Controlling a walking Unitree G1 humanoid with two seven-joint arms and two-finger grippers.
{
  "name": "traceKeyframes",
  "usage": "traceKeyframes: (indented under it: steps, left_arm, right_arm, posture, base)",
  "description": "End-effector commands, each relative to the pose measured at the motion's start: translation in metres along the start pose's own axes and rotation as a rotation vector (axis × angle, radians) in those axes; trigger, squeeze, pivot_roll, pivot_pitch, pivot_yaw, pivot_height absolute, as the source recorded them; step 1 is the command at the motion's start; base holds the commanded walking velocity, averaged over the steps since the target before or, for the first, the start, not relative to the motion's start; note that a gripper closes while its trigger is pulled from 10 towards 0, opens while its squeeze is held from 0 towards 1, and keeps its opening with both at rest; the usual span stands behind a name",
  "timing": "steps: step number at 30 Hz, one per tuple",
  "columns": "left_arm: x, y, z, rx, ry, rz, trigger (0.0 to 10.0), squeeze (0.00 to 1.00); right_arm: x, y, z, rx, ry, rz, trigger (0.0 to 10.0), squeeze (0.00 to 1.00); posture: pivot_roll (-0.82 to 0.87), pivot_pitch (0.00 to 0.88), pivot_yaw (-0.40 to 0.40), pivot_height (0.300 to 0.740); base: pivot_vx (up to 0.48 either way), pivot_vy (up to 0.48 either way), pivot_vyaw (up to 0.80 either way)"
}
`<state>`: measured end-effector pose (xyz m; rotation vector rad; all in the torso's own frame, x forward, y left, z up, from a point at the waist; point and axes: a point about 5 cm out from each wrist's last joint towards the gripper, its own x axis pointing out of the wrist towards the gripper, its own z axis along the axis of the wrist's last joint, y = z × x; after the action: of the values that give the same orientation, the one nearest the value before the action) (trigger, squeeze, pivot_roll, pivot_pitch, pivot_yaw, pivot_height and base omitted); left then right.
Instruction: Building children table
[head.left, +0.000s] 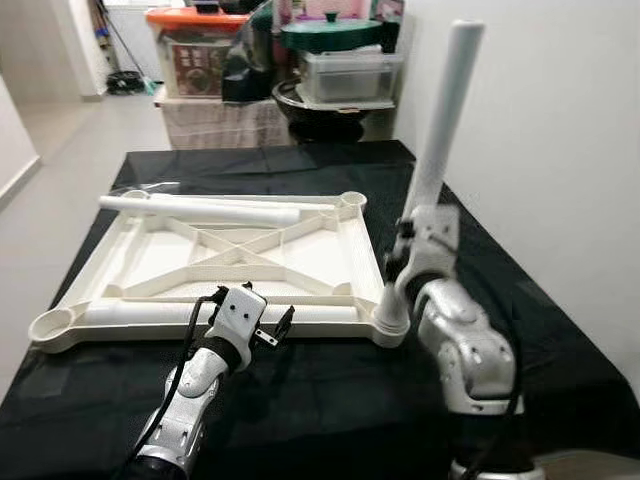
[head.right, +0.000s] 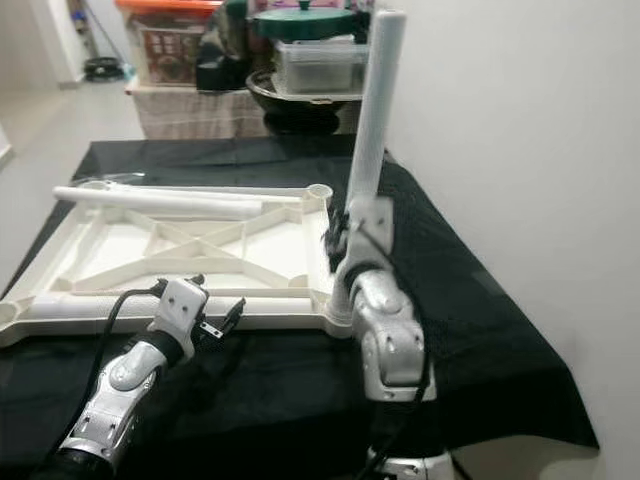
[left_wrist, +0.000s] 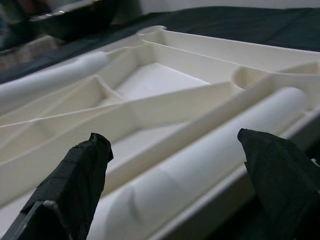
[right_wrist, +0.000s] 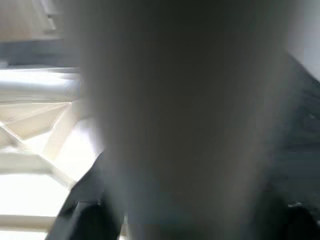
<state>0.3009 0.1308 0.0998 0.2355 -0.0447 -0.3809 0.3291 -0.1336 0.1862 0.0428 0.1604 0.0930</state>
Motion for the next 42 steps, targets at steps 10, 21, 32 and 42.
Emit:
traceKeyframes:
  steps: [10, 21, 32, 42]
  left_arm:
    - [-0.002, -0.001, -0.005, -0.002, 0.023, -0.002, 10.0, 0.0]
    - [-0.005, 0.0, -0.006, 0.002, 0.023, 0.005, 10.0, 0.0]
    - [-0.005, 0.003, -0.004, 0.01, 0.023, 0.004, 10.0, 0.0]
    - [-0.003, 0.003, -0.004, 0.013, 0.021, -0.005, 10.0, 0.0]
  right_arm:
    - [-0.025, -0.013, 0.026, -0.241, -0.084, 0.778, 10.0, 0.0]
    - [0.006, -0.02, 0.015, -0.193, -0.005, 0.632, 0.0, 0.0]
    - [-0.008, -0.019, -0.037, 0.169, 0.163, -0.187, 0.0, 0.0]
    - [-0.003, -0.012, 0.019, 0.182, -0.16, 0.132, 10.0, 0.98]
  posture:
    - [-0.02, 0.0, -0.061, 0.74]
    - [0.0, 0.0, -0.069, 0.74]
    - [0.0, 0.0, -0.061, 0.74]
    - [-0.01, 0.0, -0.05, 0.74]
  base:
    - [0.0, 0.0, 0.0]
    - [0.0, 0.0, 0.0]
    - [0.0, 0.0, 0.0]
    - [0.0, 0.0, 0.0]
